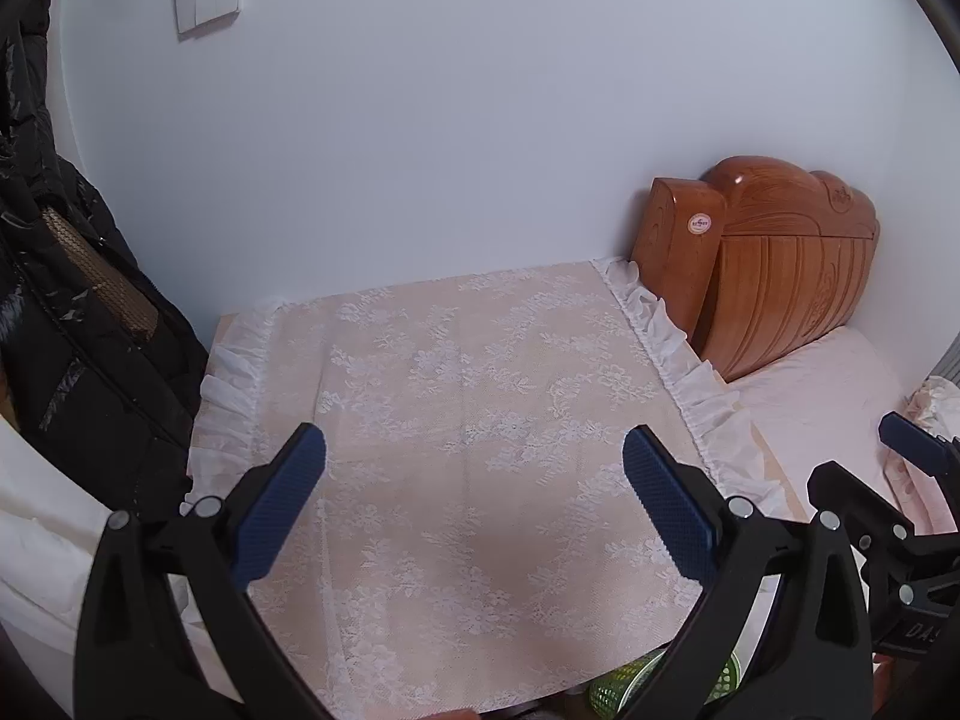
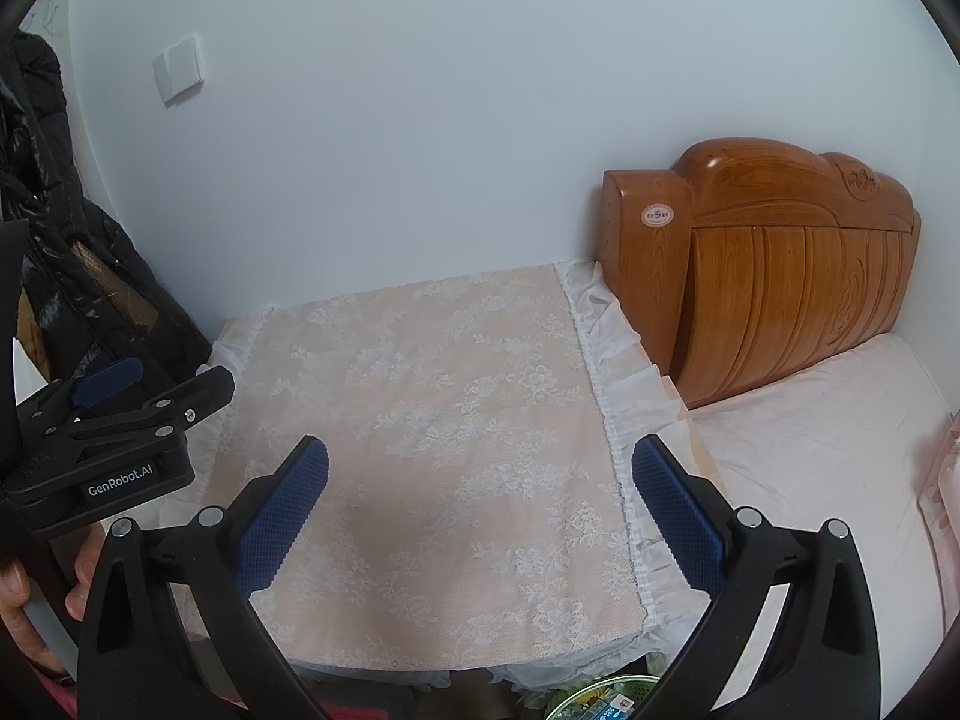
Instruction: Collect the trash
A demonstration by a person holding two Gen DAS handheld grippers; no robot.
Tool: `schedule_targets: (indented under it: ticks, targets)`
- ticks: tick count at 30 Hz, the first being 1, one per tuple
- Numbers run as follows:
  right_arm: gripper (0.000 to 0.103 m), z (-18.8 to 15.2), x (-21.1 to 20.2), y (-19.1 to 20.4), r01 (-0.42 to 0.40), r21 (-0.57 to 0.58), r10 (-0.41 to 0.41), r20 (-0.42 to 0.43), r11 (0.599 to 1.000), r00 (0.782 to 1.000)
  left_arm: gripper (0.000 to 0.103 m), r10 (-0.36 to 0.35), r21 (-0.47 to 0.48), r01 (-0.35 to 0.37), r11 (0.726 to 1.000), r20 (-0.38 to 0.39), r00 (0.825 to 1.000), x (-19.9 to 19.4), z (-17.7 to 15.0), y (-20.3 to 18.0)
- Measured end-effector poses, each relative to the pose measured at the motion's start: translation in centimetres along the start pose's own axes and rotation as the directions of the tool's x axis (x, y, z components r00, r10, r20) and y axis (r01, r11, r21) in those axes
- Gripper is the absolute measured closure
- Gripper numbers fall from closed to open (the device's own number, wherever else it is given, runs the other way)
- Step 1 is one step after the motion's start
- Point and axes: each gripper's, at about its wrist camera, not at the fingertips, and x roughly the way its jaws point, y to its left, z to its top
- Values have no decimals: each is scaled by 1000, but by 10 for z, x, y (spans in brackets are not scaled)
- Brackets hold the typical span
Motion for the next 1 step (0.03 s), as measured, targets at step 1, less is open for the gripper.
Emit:
schedule_targets:
  ticks: [1]
  targets:
    - [2, 0, 0, 0, 1, 0, -1, 1, 1000, 1000, 8, 1, 1, -1, 1000, 1, 1000, 0, 0, 0]
